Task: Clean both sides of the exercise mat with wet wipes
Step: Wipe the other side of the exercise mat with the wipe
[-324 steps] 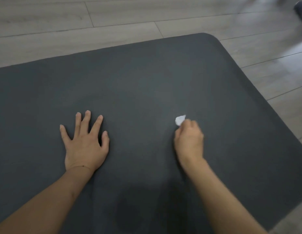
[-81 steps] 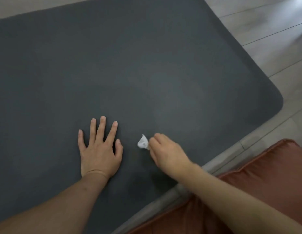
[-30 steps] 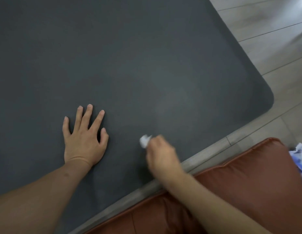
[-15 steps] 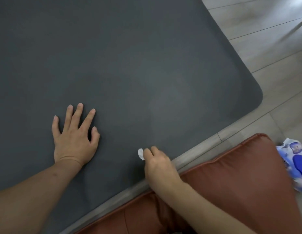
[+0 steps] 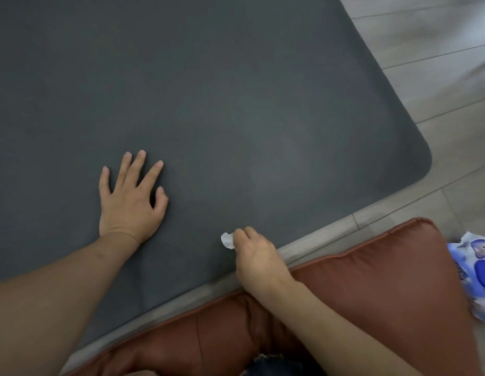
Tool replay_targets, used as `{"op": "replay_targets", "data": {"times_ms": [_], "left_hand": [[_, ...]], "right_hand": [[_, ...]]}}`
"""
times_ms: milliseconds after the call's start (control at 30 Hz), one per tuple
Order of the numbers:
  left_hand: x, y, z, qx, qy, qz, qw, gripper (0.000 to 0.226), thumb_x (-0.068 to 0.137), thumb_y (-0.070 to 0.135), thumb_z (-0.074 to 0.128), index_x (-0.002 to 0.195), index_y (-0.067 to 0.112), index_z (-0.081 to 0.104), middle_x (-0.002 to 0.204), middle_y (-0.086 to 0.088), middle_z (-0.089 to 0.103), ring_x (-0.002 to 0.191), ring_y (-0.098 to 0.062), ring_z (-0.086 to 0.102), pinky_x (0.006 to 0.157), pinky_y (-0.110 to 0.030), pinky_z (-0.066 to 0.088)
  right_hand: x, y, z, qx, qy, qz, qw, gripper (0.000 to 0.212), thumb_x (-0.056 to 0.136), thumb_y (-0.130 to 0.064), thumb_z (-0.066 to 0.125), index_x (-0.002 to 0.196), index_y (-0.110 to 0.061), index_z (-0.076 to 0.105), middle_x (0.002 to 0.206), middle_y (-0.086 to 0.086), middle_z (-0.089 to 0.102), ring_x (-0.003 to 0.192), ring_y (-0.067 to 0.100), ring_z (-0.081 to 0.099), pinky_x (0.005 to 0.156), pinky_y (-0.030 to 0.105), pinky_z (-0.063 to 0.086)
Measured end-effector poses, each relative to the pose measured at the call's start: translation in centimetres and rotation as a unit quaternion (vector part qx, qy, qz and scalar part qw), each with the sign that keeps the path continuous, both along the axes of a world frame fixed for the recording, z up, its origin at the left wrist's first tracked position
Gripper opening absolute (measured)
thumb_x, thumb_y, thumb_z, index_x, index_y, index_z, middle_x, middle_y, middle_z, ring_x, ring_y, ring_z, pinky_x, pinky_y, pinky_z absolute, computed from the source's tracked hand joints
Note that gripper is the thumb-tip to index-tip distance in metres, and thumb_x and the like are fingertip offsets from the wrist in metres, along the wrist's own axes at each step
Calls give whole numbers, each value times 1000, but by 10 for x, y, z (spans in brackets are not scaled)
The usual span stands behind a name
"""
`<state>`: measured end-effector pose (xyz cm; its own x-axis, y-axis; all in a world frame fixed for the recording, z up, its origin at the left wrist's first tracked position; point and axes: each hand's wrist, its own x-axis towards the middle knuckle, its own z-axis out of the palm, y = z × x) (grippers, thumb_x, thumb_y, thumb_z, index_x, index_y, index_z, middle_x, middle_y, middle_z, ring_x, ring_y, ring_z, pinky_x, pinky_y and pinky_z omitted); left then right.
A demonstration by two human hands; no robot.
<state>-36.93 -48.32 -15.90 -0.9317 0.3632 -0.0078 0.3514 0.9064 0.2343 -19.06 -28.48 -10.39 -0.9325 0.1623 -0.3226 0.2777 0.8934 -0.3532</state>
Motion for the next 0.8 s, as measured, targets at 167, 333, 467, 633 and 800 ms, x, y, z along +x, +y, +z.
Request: {"op": "replay_targets", "data": {"times_ms": [167,333,467,633,800], "left_hand": [[7,-1,4,-46,0,72,996,55,100,45,35,154,37,42,171,-6,20,160,-29,7,125,-64,4],[9,-1,3,-51,-33,94,994,57,103,43,31,160,41,28,174,-2,11,160,-24,0,123,-67,-1],[13,-14,5,-39,-76,69,994,57,108,40,28,164,39,20,175,1,-1,160,-20,-8,126,-59,-5],[29,-26,3,-55,-62,47,995,61,105,47,12,165,36,16,174,3,0,160,-20,-8,129,-52,0],[-8,-40,7,-56,-57,94,992,58,108,43,22,165,34,17,174,3,3,161,-19,-5,128,-53,-1]], "right_hand": [[-10,70,-9,98,27,-154,983,10,88,-1,53,93,-10,51,96,14,57,82,41,59,64,36,30],[4,-2,-18,-32,59,63,996,26,78,7,58,91,-15,53,88,0,52,72,23,51,61,33,41],[-1,1,-21,-33,91,149,984,32,74,9,59,91,-17,50,86,-3,45,73,18,44,60,29,39],[-44,4,-28,-11,152,144,978,32,81,5,62,83,-20,41,85,-2,43,75,20,42,60,34,45],[-134,-8,-41,-6,176,136,975,24,89,2,60,83,-15,44,89,2,44,77,21,40,60,36,44]]}}
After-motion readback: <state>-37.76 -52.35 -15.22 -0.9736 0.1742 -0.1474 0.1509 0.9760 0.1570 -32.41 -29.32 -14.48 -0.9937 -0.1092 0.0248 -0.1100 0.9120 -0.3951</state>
